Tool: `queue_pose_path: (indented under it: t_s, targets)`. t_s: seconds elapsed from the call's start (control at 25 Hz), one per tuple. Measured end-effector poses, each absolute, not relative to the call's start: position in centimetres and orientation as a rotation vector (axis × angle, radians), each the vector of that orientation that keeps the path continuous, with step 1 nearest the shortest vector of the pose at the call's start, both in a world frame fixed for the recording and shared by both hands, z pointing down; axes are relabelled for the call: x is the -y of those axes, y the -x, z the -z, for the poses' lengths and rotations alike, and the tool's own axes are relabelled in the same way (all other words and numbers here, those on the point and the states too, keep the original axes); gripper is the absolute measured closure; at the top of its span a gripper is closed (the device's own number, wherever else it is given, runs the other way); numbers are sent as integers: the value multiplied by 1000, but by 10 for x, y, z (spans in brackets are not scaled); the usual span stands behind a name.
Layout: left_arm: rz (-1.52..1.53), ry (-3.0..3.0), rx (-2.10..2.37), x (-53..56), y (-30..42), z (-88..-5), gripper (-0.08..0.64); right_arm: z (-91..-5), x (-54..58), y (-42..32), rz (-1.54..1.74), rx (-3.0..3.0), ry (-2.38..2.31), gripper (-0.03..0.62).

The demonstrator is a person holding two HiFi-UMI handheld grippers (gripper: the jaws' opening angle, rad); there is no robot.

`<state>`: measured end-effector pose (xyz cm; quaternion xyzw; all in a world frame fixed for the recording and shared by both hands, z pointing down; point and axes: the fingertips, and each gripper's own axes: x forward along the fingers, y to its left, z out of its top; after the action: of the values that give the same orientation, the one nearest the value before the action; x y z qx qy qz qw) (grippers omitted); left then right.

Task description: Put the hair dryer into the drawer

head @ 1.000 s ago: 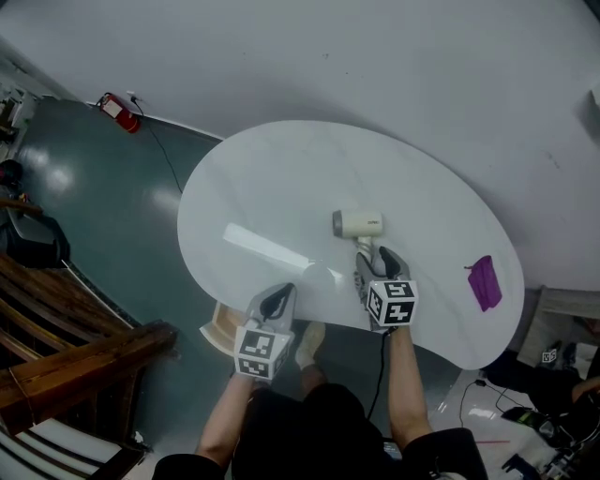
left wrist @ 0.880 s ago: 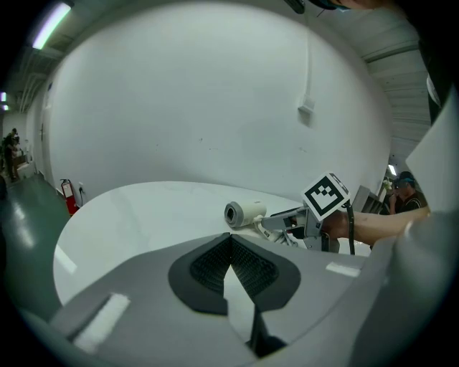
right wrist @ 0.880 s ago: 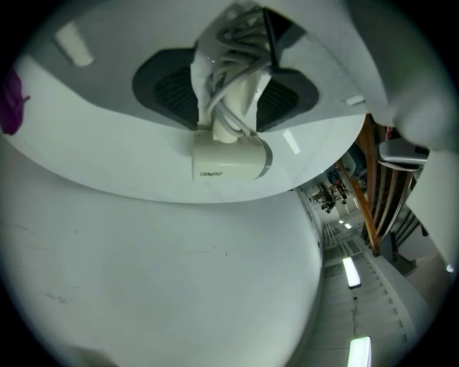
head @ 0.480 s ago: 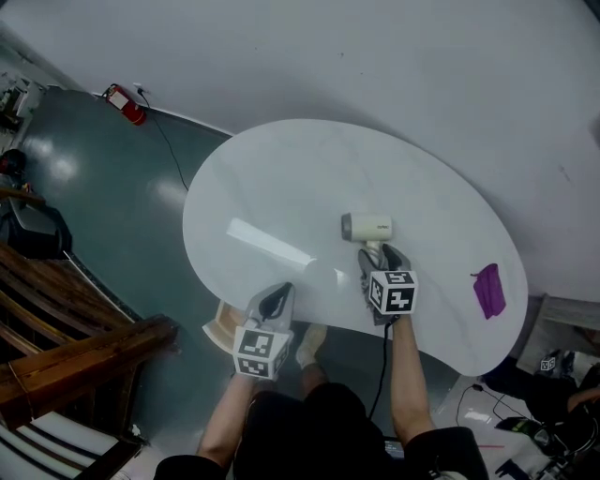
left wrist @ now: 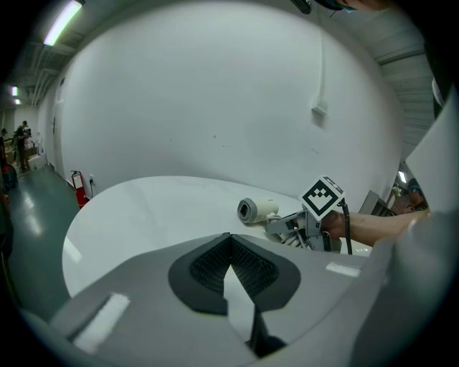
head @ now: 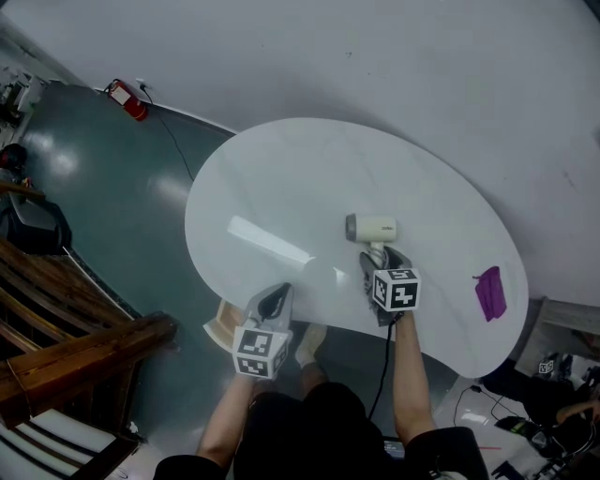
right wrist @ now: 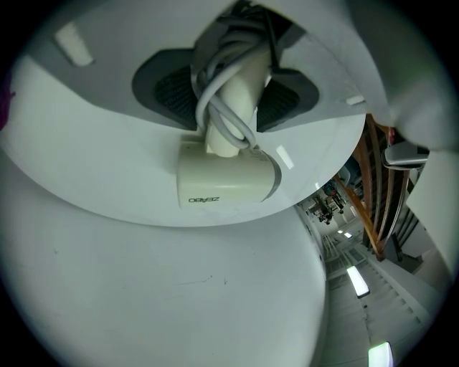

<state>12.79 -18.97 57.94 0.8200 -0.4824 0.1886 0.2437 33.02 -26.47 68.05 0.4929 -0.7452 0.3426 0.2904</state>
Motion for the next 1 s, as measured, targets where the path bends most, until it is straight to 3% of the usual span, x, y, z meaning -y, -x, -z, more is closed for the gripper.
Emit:
queue_pose_path:
  t_s: [1.0]
  targets:
    - [-525,-2227,1375,169,-118,-571,555,-681,265,-331,-851,1981,-1362,365]
